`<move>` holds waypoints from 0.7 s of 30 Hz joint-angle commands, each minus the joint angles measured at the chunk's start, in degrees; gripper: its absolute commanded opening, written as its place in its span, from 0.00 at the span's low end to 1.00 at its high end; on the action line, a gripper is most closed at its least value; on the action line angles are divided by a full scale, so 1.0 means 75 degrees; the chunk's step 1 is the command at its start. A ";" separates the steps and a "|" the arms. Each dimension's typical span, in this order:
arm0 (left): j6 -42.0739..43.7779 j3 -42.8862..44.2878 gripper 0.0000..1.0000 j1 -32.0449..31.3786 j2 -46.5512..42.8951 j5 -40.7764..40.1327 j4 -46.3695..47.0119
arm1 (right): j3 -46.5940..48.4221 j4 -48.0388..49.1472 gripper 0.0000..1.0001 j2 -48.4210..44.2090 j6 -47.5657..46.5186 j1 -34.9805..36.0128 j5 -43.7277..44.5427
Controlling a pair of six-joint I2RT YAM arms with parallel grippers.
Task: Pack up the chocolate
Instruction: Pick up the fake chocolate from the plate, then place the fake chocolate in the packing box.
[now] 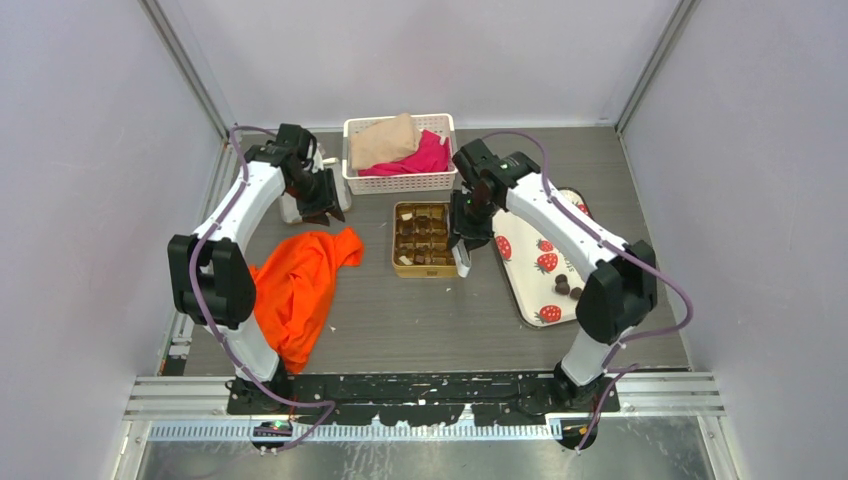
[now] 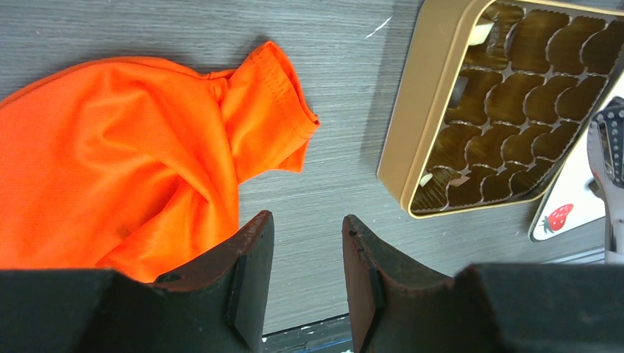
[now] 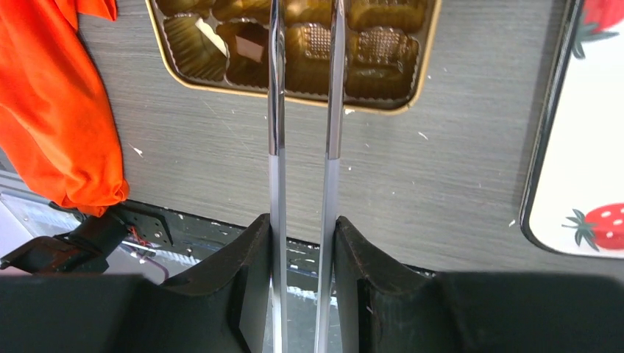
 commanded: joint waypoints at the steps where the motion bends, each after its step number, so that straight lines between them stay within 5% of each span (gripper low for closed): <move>1: 0.0040 -0.0141 0.41 0.0051 -0.0498 -0.0071 0.0204 | 0.0758 0.0197 0.01 0.0415 -0.0558 -0.0011 -0.0491; 21: 0.0134 -0.0168 0.40 0.0060 -0.0616 -0.0109 0.0124 | 0.0842 0.0920 0.05 0.1270 -0.0369 -0.0116 0.0162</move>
